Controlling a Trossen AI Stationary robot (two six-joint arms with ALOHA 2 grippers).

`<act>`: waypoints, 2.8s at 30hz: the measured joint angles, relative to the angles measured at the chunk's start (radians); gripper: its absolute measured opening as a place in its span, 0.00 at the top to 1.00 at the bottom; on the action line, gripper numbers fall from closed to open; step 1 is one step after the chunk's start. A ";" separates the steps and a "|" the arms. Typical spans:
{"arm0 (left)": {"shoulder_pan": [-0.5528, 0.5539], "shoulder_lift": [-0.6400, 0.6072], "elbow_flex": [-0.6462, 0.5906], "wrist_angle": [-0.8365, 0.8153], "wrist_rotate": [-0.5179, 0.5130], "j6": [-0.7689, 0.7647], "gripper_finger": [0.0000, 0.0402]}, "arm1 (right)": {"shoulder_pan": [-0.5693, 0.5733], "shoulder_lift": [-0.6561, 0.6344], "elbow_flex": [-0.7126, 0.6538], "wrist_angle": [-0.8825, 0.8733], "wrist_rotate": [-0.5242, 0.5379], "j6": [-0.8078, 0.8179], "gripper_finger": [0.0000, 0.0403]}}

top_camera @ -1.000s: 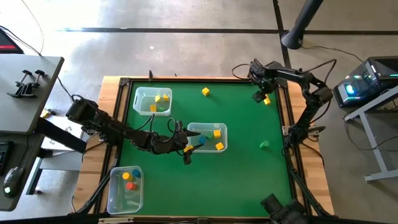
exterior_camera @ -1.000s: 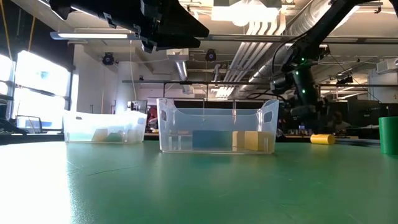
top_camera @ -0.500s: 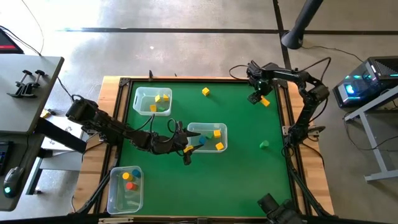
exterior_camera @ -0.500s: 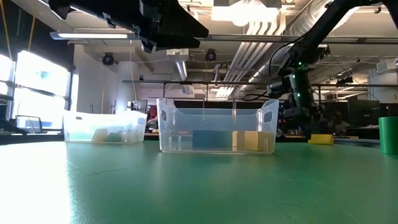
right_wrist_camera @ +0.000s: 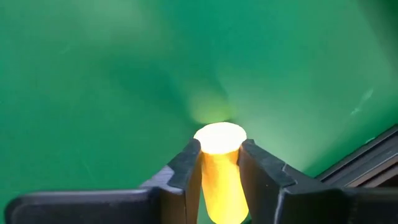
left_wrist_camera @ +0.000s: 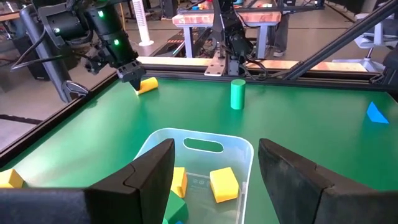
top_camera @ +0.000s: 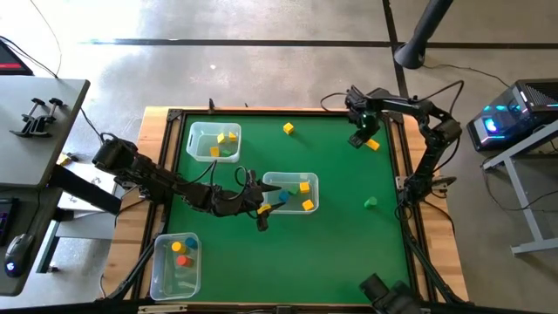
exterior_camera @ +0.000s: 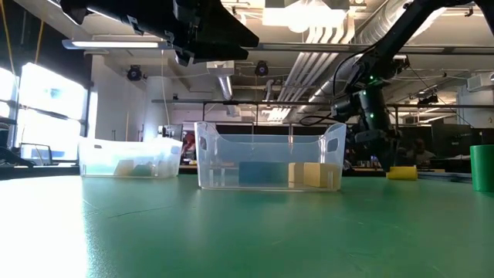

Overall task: Sort blocks by size
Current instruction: Put the yellow cylindrical block into the bottom left transparent bin

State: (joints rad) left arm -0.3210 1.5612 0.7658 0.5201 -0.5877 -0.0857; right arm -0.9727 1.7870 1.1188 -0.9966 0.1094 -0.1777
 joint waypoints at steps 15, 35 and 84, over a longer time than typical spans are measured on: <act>0.000 0.000 0.000 0.000 0.000 -0.001 0.46 | 0.055 0.003 -0.002 0.003 0.043 -0.075 0.66; 0.000 0.000 0.000 -0.001 0.000 -0.009 0.46 | 0.093 -0.002 -0.102 0.117 0.059 -0.201 0.68; -0.420 -0.013 0.134 0.024 -0.613 0.365 0.46 | 1.318 0.105 -0.137 1.723 -0.128 0.067 0.68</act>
State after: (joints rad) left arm -0.7414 1.5482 0.9001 0.5440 -1.2003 0.2793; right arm 0.3454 1.8921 0.9816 0.7267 -0.0189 -0.1104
